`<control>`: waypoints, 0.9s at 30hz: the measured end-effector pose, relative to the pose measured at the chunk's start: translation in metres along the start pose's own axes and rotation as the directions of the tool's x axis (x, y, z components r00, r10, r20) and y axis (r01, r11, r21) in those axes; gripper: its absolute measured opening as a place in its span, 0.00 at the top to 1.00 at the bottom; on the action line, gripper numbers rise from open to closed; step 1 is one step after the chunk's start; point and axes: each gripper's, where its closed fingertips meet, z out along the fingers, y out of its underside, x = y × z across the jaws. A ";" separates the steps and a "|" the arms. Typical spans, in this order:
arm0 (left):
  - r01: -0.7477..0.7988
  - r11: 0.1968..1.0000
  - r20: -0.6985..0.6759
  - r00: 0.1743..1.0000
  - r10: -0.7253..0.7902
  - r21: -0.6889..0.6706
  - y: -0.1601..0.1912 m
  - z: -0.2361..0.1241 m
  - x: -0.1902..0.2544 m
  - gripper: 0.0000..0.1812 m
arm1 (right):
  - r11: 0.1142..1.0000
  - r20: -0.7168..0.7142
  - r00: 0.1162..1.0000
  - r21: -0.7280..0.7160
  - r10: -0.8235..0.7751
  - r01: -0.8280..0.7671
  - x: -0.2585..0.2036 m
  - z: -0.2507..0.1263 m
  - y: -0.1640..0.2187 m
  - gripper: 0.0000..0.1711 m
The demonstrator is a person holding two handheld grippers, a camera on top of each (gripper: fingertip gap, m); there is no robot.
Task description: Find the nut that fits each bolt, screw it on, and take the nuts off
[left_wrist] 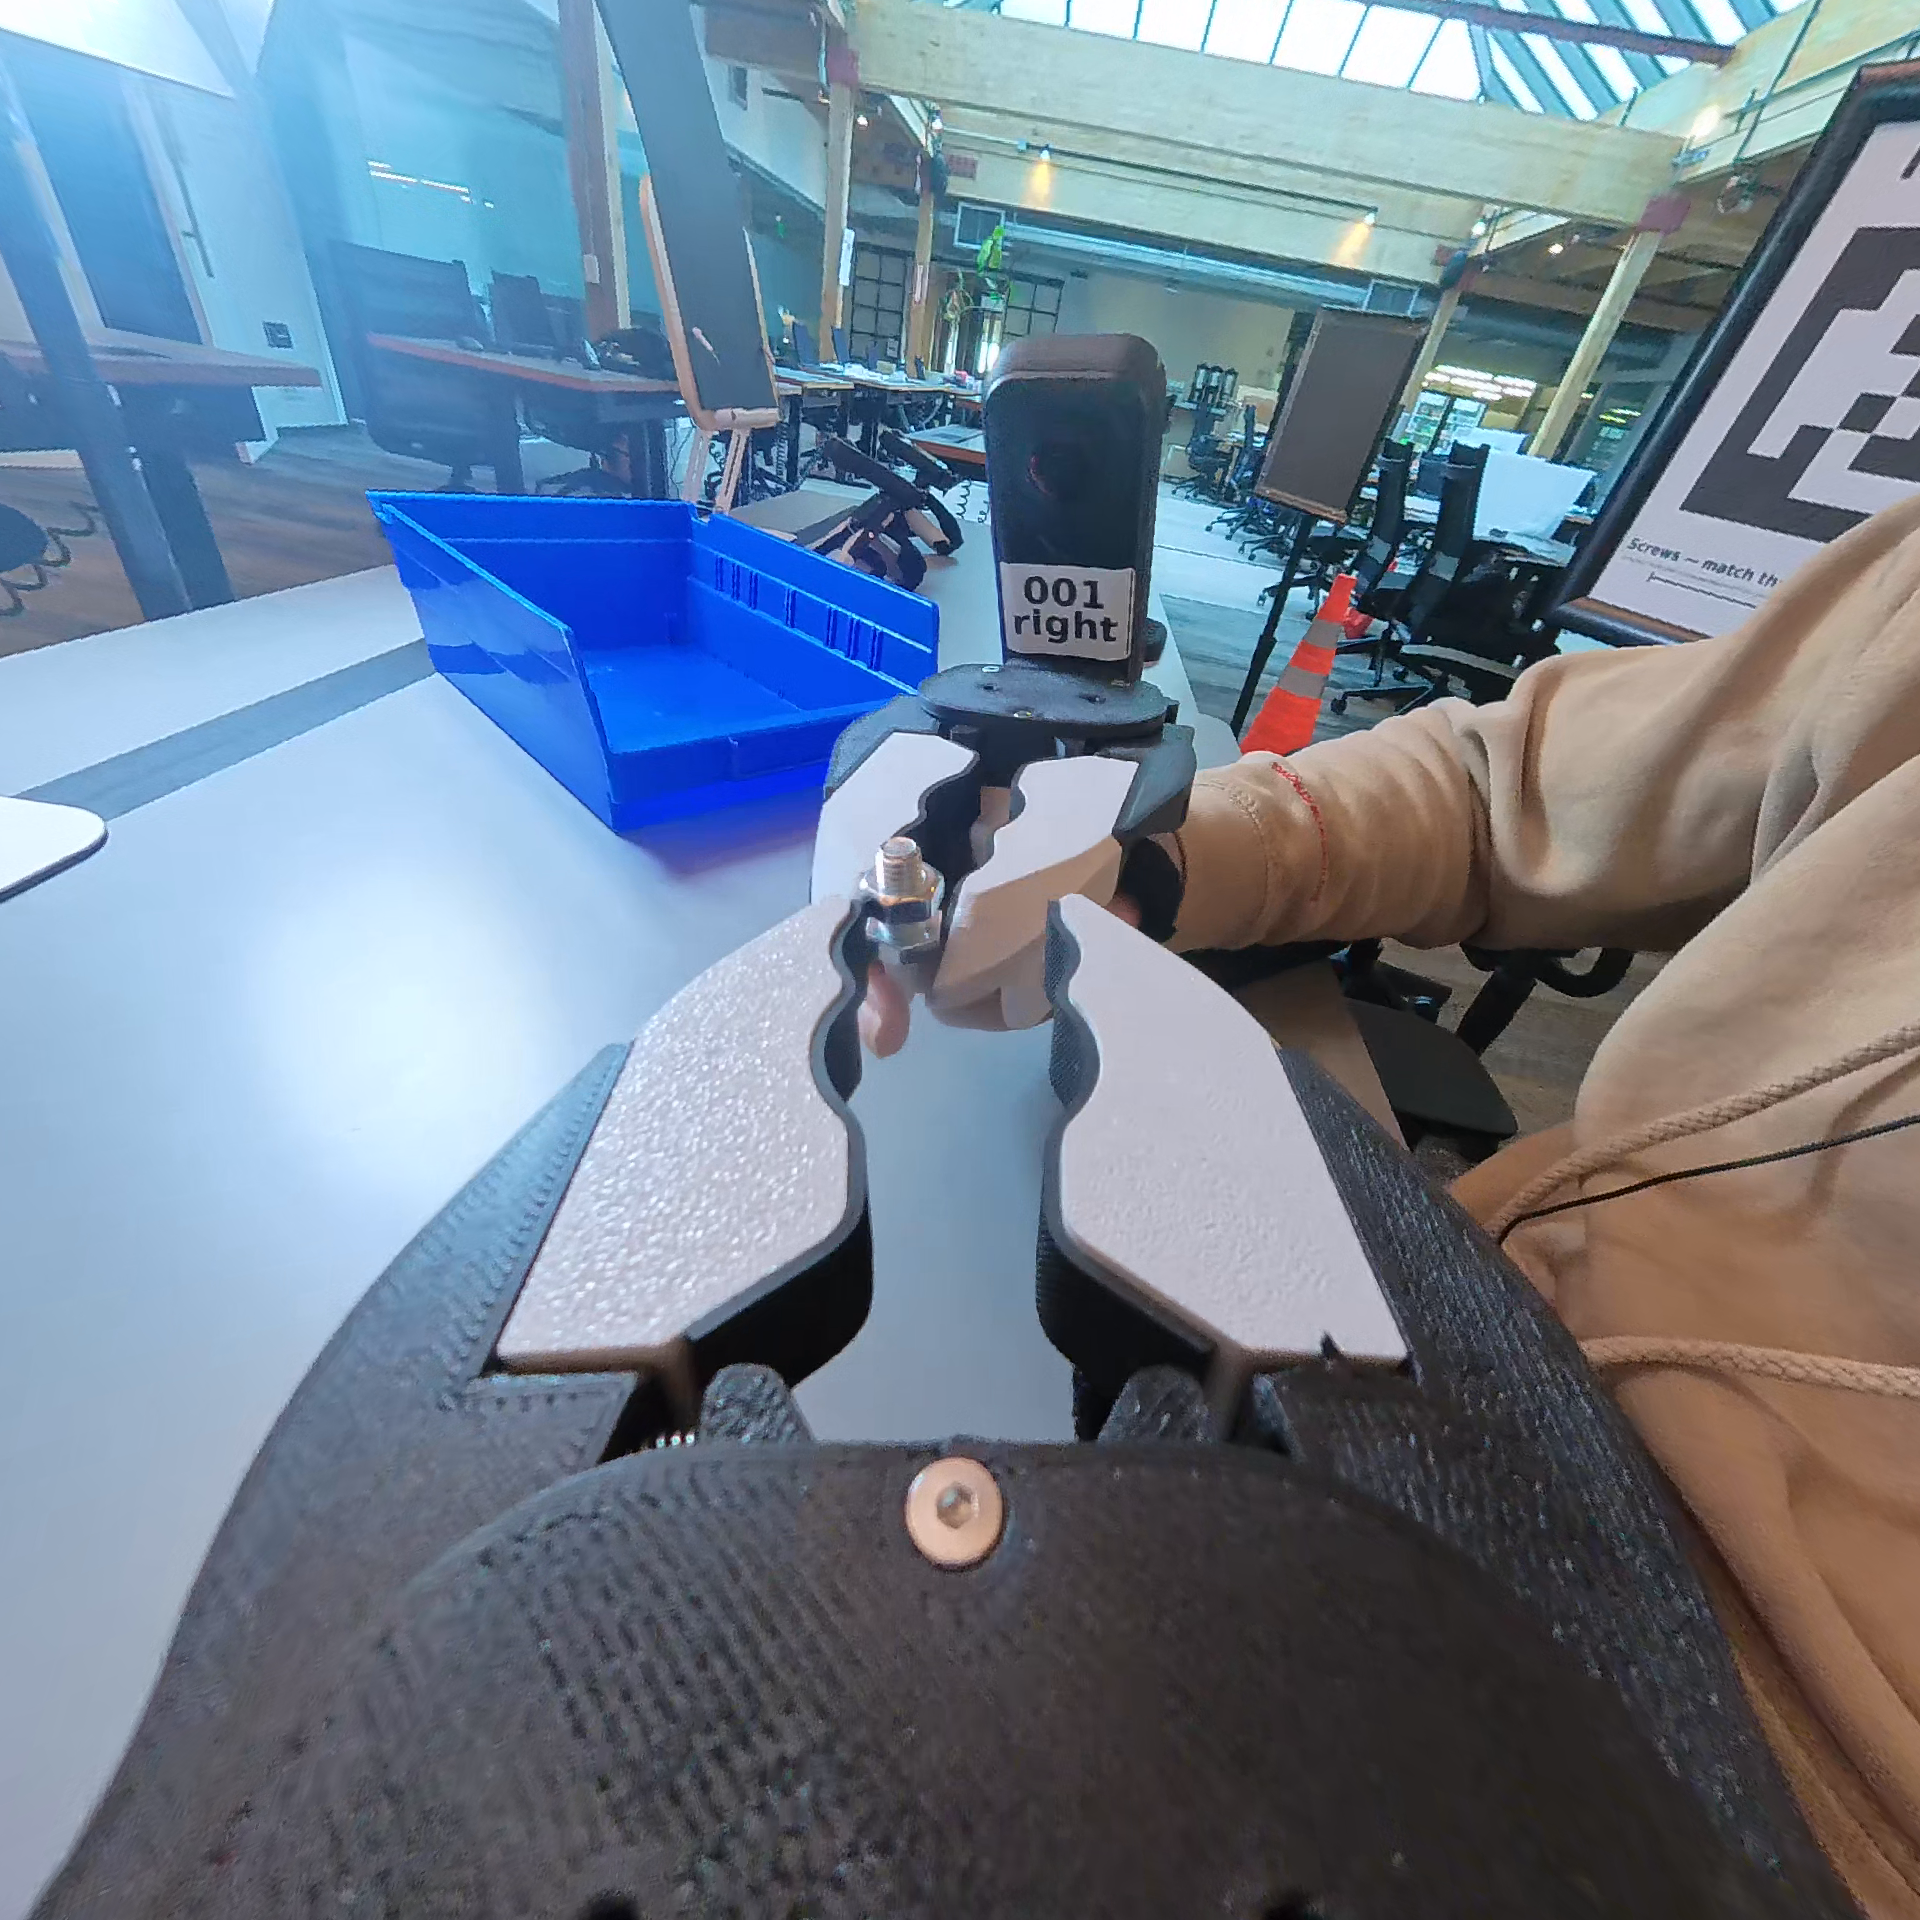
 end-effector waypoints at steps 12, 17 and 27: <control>-0.043 0.999 0.051 0.998 0.044 -0.033 0.005 0.001 -0.006 0.81 | 0.998 -0.034 0.999 -0.059 -0.023 0.020 0.003 0.004 0.008 0.91; -0.005 1.000 -0.025 1.000 0.006 0.030 -0.008 -0.007 0.003 0.92 | 0.999 -0.103 0.995 -0.048 -0.002 -0.003 0.019 -0.003 0.005 0.91; -0.062 0.996 0.046 0.997 0.065 -0.063 0.009 0.002 -0.005 0.81 | 0.996 -0.056 0.998 -0.084 -0.021 0.016 0.007 0.002 0.010 0.91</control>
